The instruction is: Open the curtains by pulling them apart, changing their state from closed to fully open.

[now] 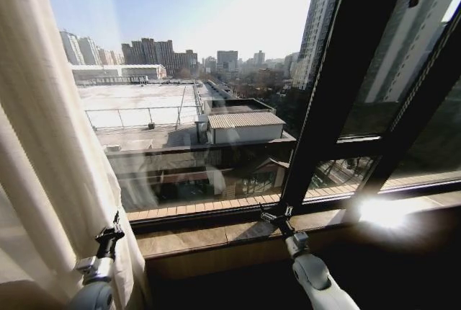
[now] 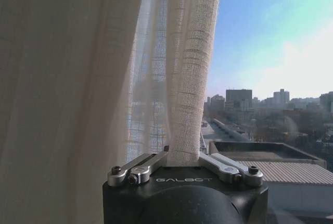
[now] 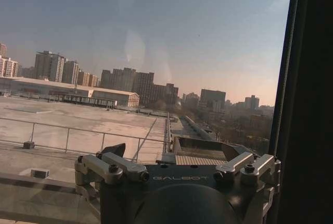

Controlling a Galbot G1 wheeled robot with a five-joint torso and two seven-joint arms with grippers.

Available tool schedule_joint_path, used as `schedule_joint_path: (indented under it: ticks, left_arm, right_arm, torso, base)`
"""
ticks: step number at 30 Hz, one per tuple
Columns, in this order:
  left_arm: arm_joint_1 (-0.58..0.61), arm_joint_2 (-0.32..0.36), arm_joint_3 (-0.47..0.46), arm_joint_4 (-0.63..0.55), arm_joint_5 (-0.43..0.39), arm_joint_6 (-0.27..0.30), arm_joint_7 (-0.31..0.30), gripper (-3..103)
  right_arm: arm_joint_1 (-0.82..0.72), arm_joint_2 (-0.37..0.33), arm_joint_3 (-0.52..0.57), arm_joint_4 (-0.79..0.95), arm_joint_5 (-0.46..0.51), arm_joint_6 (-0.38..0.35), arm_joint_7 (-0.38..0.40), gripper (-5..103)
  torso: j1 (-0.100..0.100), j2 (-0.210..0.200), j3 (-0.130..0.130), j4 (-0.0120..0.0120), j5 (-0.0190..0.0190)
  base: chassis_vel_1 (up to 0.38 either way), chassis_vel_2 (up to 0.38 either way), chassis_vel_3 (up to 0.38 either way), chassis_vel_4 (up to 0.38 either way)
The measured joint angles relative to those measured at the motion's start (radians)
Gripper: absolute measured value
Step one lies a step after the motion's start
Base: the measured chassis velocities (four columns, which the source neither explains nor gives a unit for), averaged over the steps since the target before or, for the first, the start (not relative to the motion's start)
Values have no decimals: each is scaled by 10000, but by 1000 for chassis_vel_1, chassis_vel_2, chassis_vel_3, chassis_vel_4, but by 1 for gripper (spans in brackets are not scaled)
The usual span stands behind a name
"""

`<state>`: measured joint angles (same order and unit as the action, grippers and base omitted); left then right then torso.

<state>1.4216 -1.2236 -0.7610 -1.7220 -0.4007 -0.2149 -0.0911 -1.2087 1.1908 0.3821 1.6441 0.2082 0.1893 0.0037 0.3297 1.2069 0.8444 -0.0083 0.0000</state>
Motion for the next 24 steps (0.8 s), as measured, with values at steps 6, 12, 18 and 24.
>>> schedule_joint_path:
  ticks: [6, 12, 18, 24]
  left_arm:
    - [-439, 312, -408, 730, -301, 43, -456, 0]
    - [-776, 1171, -963, 1705, -380, -71, -842, 0]
    - [-1469, 2124, -1402, 3140, -771, -128, -985, 0]
    - [-2986, 3329, -1397, 5431, -1510, -125, -1262, 0]
  right_arm:
    - [0, 5, -4, 0, 0, 0, -1, 100]
    - [0, 3, -3, 0, 0, 0, 0, 100]
    - [0, 4, -6, 0, 0, 0, -1, 100]
    - [0, 4, -6, 0, 0, 0, -1, 100]
  torso:
    - [-3, 2, -3, 2, -5]
    - [-1, 1, -1, 1, -3]
    - [-3, 2, -2, 3, -6]
    - [-1, 1, 0, 3, -6]
  base:
    - [0, 0, 0, 0]
    - [0, 0, 0, 0]
    - [0, 0, 0, 0]
    - [0, 0, 0, 0]
